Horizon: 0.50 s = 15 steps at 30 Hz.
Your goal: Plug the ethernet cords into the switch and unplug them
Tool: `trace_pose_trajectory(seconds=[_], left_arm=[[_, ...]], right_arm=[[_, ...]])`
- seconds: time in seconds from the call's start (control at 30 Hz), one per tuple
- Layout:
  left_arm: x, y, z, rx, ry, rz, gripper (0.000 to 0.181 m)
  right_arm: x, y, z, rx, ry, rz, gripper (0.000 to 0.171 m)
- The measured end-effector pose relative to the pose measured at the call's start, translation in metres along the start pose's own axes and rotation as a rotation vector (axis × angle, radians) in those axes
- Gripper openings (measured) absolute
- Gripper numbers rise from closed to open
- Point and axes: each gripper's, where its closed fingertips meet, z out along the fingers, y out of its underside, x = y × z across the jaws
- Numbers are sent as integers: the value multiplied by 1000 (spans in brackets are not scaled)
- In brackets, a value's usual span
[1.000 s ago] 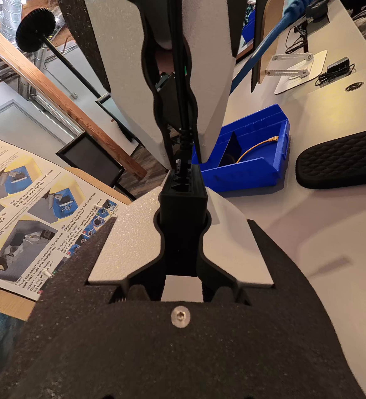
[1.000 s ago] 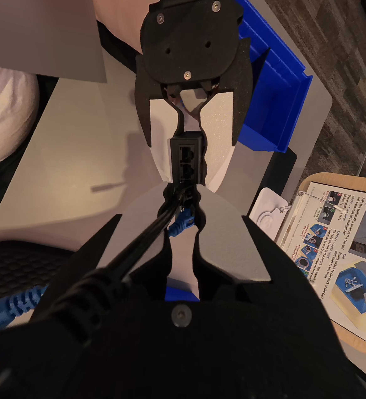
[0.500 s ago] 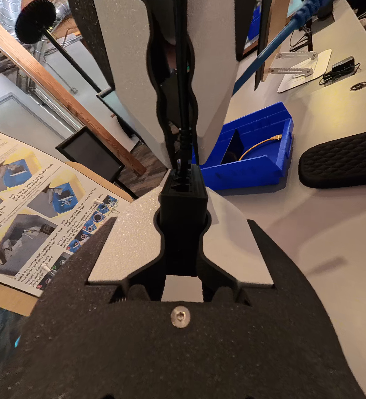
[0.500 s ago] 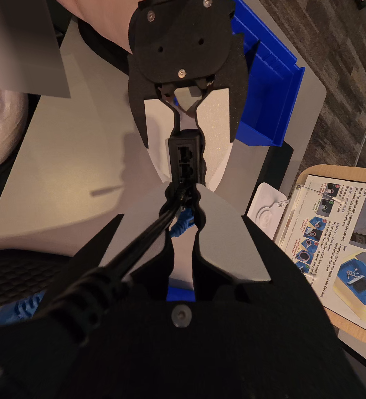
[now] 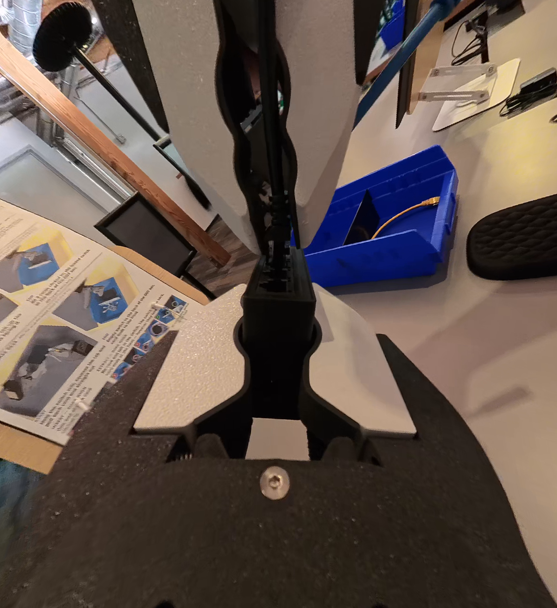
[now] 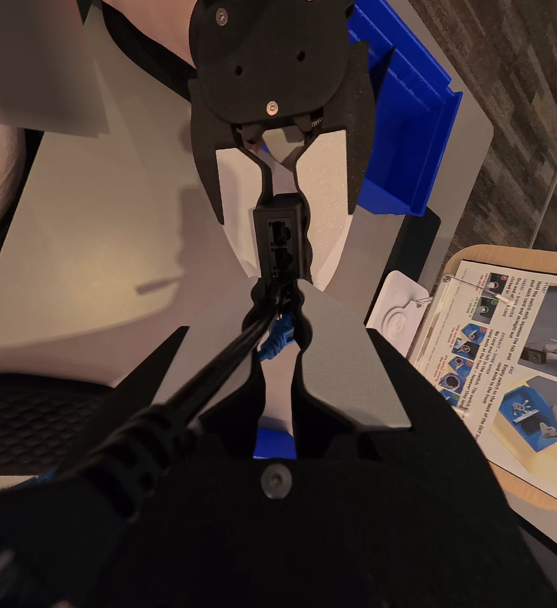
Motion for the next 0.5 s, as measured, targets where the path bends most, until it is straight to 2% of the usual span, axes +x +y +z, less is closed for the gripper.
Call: trace_pose_trajectory(seconds=[0.13,0.3,0.5], left_arm=[[2,0,1,-9,13,-32,30],[1,-2,-1,-26,7,-66,29],[4,-7,0,-13,-18,-17,30]], right_arm=[[-1,1,0,3,2,16,12],[3,0,-1,-12,78,-71,12],[-5,-1,-5,28,23,-24,13]])
